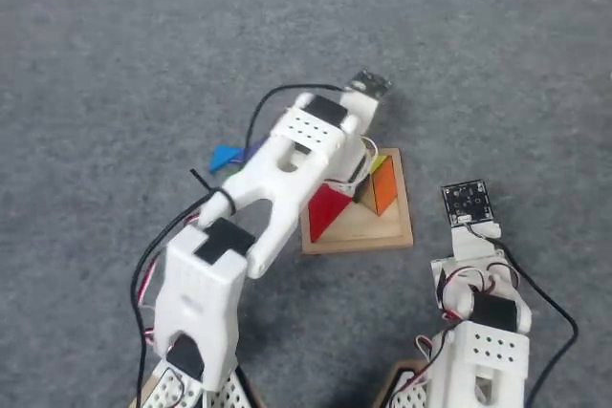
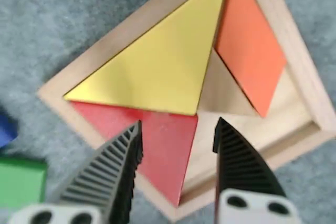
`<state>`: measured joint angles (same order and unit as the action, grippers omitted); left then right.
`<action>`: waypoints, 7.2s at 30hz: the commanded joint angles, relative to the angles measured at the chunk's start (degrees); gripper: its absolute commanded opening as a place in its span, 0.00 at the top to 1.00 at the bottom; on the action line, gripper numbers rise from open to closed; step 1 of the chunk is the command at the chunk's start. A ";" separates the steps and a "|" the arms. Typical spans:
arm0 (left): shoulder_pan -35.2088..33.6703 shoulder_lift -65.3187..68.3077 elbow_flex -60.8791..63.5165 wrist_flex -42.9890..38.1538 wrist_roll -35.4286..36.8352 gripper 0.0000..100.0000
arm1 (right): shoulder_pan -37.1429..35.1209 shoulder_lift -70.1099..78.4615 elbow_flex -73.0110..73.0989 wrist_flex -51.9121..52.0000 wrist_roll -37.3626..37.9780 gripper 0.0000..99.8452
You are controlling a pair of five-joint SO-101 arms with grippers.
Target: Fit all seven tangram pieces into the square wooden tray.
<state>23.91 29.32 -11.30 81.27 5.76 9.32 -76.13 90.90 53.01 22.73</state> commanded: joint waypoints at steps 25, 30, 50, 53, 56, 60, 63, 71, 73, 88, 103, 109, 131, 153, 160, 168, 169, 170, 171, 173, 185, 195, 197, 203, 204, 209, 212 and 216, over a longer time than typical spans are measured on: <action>-30.24 -3.43 -2.68 6.15 -13.27 0.78 | -0.84 -0.75 -0.79 -1.27 0.79 0.99; -28.13 -1.23 -2.59 6.42 -17.05 0.78 | -0.84 -0.75 -0.79 -1.27 0.79 0.99; -25.41 2.20 10.95 -6.59 -22.59 0.78 | -0.92 -0.75 -0.70 -1.27 0.79 0.99; -25.32 2.20 10.95 -6.33 -22.59 0.84 | -2.51 -0.75 -0.62 -1.27 0.79 0.99; -25.32 2.20 11.12 -6.07 -22.95 0.96 | -2.77 -0.75 -0.62 -1.27 0.79 0.99; -25.32 2.02 11.12 -3.60 -23.47 0.99 | -2.77 -0.75 -0.62 -1.27 0.79 0.99; -25.32 -0.97 11.91 -1.76 -23.38 0.99 | -2.77 -0.75 -0.62 -1.27 0.79 0.99; -25.85 -11.69 14.55 -1.67 -22.95 0.88 | -2.68 -0.75 -0.62 -1.27 0.79 0.99; -25.85 -11.52 14.81 -3.43 -22.95 0.81 | -2.68 -0.75 -0.62 -1.19 0.79 0.99; -25.49 0.62 11.74 -8.44 -23.30 0.79 | -2.59 -0.75 -0.62 -1.19 0.79 0.99; -25.67 2.11 1.19 -1.49 -19.78 0.83 | -2.68 -0.75 -0.62 -1.10 0.79 0.99; -25.32 -4.31 1.01 -1.14 -19.69 0.83 | -2.77 -0.75 -0.62 -1.19 0.79 0.99; -22.68 8.26 -2.42 -6.07 -20.13 0.75 | -2.68 -0.75 -0.62 -1.19 0.79 0.99; -25.58 20.57 -30.90 11.96 -19.69 0.80 | -2.59 -0.75 -0.62 -1.19 0.79 0.99; -25.32 15.30 -39.69 16.18 -19.34 0.80 | -2.86 -0.75 -0.62 -1.27 0.79 0.99; -25.76 24.44 -41.19 -7.38 -7.21 0.80 | -2.77 -0.75 -0.62 -1.27 0.79 0.99; -25.76 25.76 -41.19 -8.62 -7.03 0.80 | -2.77 -0.75 -0.62 -1.27 0.79 0.99; -25.58 26.90 -41.27 -8.53 -7.56 0.80 | -2.77 -0.75 -0.62 -1.27 0.79 0.99; -25.23 27.87 -41.27 -7.82 -8.09 0.80 | -2.77 -0.75 -0.62 -1.27 0.79 0.99; -24.88 29.80 -41.27 -4.75 -9.76 0.81 | -2.86 -0.75 -0.62 -1.27 0.79 0.99; -25.67 25.58 -37.85 19.43 -14.42 0.81 | -2.86 -0.75 -0.62 -1.27 0.79 0.99; -25.85 9.41 -10.42 18.99 -18.29 0.81 | -2.86 -0.75 -0.62 -1.27 0.79 0.99; -25.85 3.78 -6.02 18.73 -18.73 0.81 | -2.86 -0.75 -0.62 -1.27 0.79 0.99; -25.85 -17.32 4.09 16.26 -21.71 0.80 | -2.86 -0.75 -0.62 -1.19 0.79 0.99; -25.85 -20.31 6.46 16.00 -22.68 0.80 | -2.86 -0.75 -0.62 -1.19 0.79 0.99; -25.93 -25.76 24.13 3.16 -27.16 0.80 | -2.86 -0.75 -0.62 -1.19 0.79 0.99; -25.85 -23.65 30.90 -5.63 -27.43 0.80 | -2.86 -0.75 -0.62 -1.10 0.79 0.99; -26.11 -17.23 32.31 -10.64 -27.52 0.80 | -2.86 -0.75 -0.62 -1.01 0.79 0.99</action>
<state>-1.49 9.80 20.97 74.33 -21.14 6.77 -76.13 90.90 53.01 22.73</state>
